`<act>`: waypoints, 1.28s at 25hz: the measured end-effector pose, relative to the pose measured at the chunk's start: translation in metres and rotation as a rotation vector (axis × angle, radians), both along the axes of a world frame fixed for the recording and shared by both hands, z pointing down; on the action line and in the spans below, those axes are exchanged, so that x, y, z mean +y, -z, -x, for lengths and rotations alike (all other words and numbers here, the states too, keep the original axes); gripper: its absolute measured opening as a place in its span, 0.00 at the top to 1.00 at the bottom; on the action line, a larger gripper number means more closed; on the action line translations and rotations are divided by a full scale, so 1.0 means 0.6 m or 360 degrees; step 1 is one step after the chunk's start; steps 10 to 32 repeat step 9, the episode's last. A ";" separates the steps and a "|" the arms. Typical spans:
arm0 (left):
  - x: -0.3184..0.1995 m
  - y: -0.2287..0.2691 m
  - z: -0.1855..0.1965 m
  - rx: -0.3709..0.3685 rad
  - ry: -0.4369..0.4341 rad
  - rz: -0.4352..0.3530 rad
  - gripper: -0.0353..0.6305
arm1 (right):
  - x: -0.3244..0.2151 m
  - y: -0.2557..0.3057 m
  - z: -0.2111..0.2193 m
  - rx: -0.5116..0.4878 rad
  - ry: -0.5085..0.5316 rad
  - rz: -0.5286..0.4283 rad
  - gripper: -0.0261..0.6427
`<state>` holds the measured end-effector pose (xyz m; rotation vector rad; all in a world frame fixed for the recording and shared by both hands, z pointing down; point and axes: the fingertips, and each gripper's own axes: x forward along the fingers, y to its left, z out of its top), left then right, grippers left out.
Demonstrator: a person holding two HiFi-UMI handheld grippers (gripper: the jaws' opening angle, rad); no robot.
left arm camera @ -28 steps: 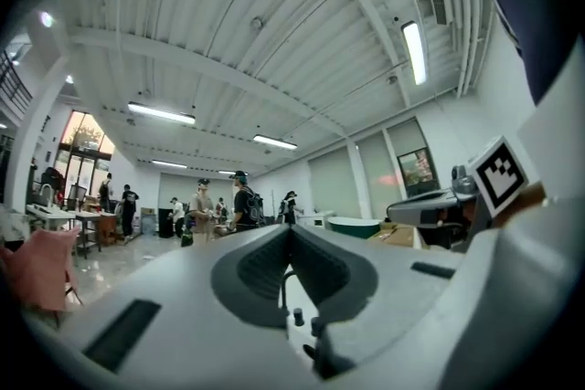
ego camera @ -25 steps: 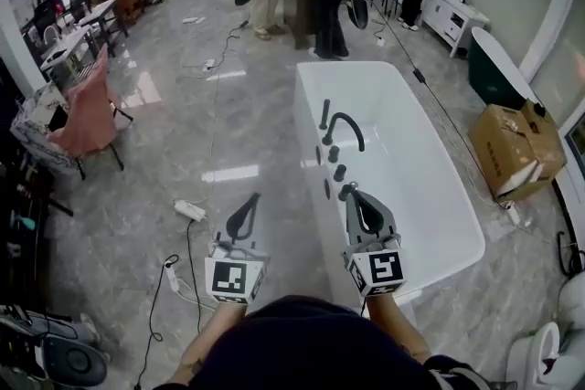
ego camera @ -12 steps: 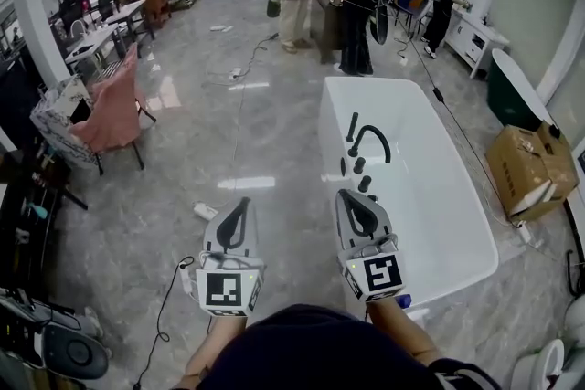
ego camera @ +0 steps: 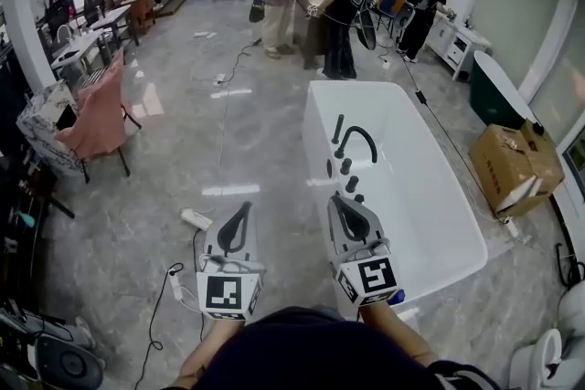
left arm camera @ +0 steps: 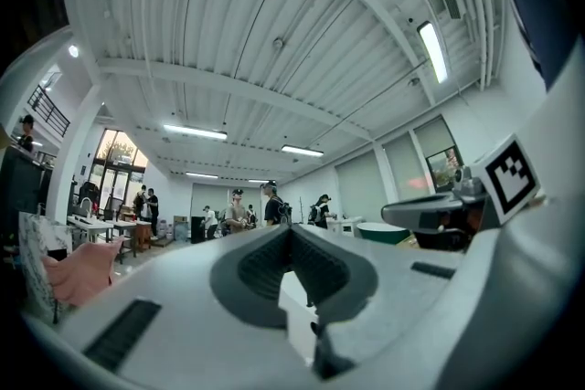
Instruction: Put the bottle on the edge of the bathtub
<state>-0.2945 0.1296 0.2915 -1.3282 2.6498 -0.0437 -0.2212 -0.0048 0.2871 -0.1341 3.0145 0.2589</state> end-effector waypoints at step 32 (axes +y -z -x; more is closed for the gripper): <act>-0.006 -0.009 -0.012 -0.0006 -0.0067 0.0012 0.95 | 0.004 -0.002 -0.012 0.0001 -0.0043 0.0015 0.94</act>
